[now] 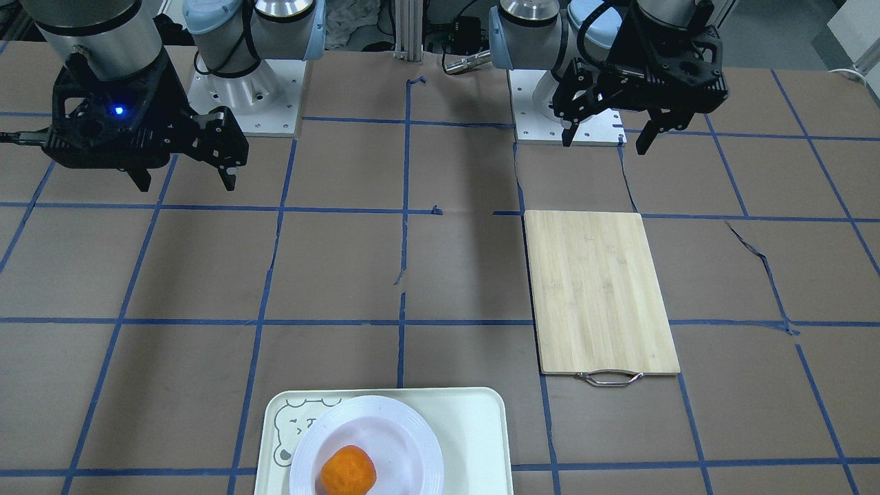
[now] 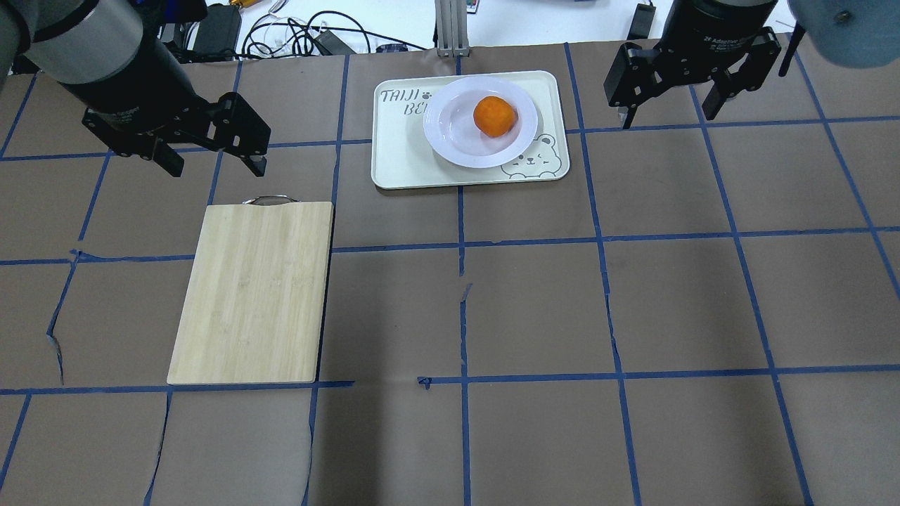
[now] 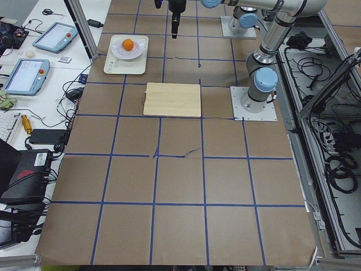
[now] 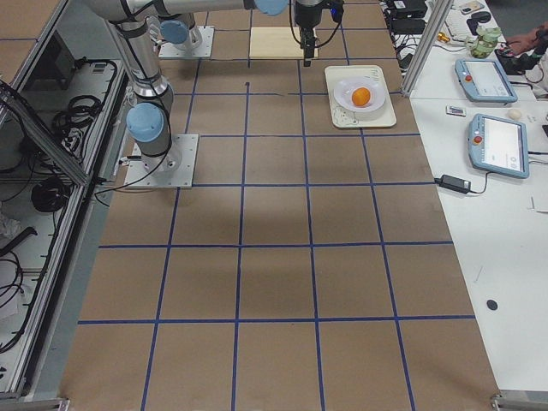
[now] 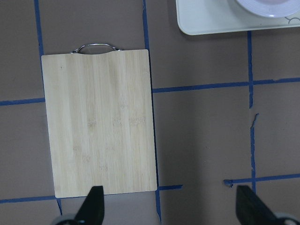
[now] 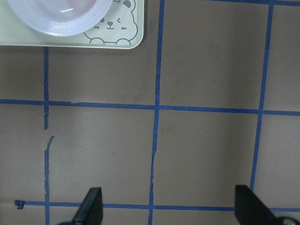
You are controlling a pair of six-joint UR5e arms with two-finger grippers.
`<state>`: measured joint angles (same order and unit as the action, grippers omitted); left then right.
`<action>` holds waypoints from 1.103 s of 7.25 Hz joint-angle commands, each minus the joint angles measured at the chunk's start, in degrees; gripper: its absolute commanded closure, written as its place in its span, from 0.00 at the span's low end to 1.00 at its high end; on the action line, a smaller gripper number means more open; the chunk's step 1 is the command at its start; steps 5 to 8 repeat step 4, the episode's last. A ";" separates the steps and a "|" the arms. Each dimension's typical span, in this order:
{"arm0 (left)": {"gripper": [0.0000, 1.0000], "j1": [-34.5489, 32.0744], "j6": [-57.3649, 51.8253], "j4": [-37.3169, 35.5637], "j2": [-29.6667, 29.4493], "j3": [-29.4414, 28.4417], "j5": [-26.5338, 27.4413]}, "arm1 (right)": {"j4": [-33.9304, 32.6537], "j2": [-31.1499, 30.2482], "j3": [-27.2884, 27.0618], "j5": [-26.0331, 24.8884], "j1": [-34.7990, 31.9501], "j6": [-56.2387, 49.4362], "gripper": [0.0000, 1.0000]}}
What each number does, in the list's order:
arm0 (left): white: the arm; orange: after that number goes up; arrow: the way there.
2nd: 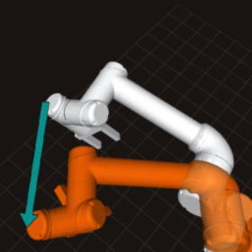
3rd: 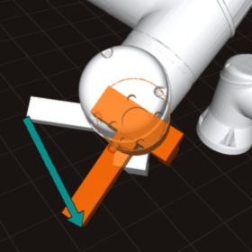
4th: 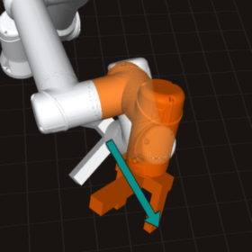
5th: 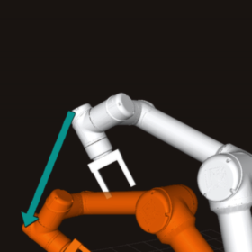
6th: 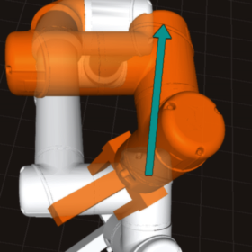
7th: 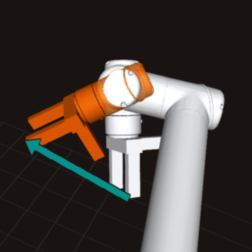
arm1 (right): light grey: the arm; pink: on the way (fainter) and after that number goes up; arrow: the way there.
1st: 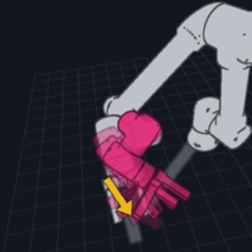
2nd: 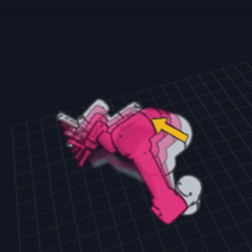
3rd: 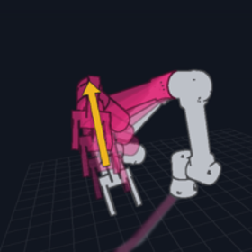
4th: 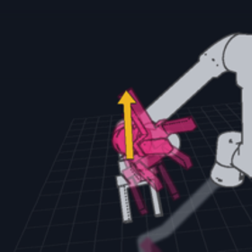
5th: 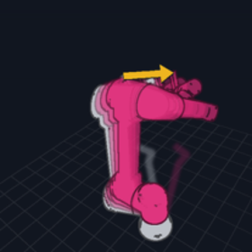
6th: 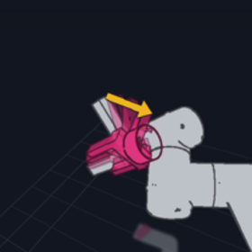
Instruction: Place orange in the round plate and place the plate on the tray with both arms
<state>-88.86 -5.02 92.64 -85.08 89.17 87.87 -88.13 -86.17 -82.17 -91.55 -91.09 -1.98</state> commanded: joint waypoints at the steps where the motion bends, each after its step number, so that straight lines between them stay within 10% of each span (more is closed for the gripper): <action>1: 0.00 0.00 0.01 0.00 0.00 0.21 0.02 | -0.11 -0.05 0.00 -0.11 0.12 0.22 0.00; 8: 0.00 0.00 0.01 0.00 0.00 0.21 0.02 | -0.11 -0.23 0.00 0.15 0.03 0.22 0.00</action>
